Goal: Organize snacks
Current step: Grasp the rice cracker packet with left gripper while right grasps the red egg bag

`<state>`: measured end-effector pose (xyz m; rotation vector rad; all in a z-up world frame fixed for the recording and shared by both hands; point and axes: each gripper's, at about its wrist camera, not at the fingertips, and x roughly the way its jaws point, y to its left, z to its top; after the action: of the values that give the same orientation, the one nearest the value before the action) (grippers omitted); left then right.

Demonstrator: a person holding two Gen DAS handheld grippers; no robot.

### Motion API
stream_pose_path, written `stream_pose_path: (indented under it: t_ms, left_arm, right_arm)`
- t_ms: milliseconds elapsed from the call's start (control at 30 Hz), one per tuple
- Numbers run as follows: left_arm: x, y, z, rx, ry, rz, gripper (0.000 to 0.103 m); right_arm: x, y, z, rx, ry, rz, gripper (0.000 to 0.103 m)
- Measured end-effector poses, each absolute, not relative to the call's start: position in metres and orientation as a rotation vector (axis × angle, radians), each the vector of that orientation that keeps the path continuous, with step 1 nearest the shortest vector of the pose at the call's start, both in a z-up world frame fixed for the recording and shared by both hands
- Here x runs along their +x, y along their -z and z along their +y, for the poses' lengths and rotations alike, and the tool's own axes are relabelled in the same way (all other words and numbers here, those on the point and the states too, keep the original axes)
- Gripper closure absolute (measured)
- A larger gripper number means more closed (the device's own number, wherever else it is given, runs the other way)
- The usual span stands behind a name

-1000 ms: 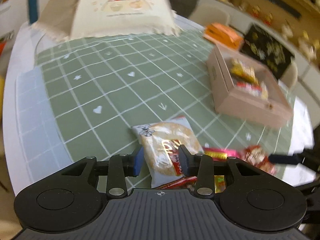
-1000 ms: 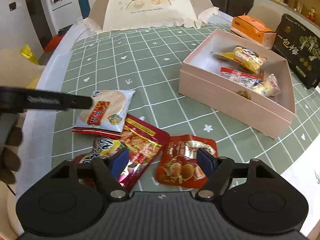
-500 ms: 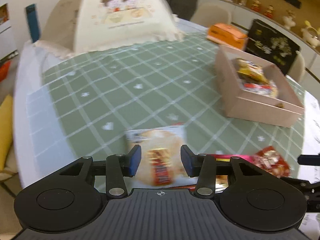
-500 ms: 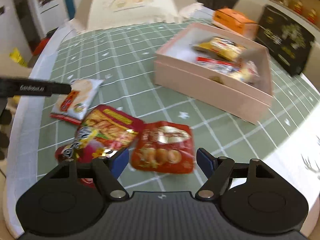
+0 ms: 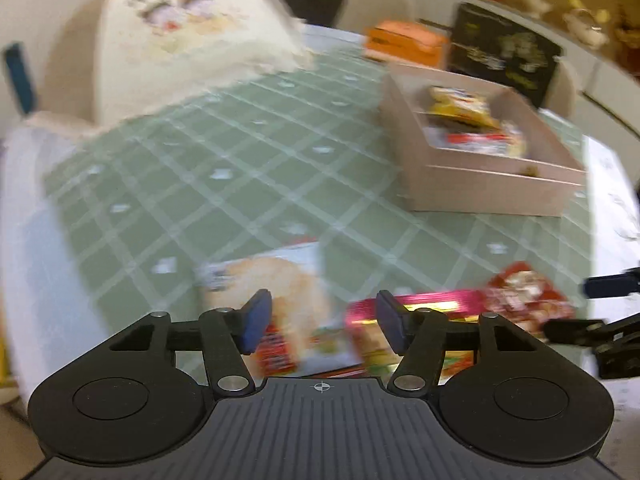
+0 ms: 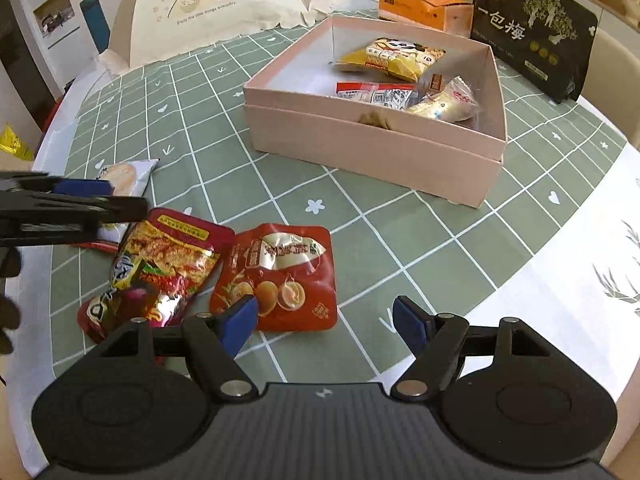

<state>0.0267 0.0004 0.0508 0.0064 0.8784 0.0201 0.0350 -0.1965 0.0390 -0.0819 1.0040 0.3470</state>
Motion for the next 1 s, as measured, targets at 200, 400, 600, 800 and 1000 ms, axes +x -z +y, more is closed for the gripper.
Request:
stream_pose_path:
  t_ms: [200, 400, 600, 800, 1000]
  left_arm:
    - [0.040, -0.041, 0.005, -0.017, -0.071, 0.929, 0.031]
    - [0.045, -0.038, -0.014, 0.043, -0.012, 0.926, 0.014]
    - [0.055, -0.036, 0.009, -0.008, -0.086, 0.948, 0.022]
    - [0.067, -0.027, 0.015, -0.062, -0.076, 0.971, 0.018]
    - [0.041, -0.030, 0.019, -0.079, -0.045, 0.961, 0.024]
  right_arm:
    - [0.040, -0.027, -0.197, -0.009, -0.391, 1.032, 0.027]
    - [0.035, -0.026, -0.196, -0.018, -0.405, 1.011, 0.025]
    - [0.029, -0.025, -0.189, -0.085, -0.419, 0.993, 0.023]
    - [0.033, -0.031, -0.177, -0.086, -0.451, 0.960, 0.023]
    - [0.043, -0.024, -0.162, -0.182, -0.417, 0.959, 0.021]
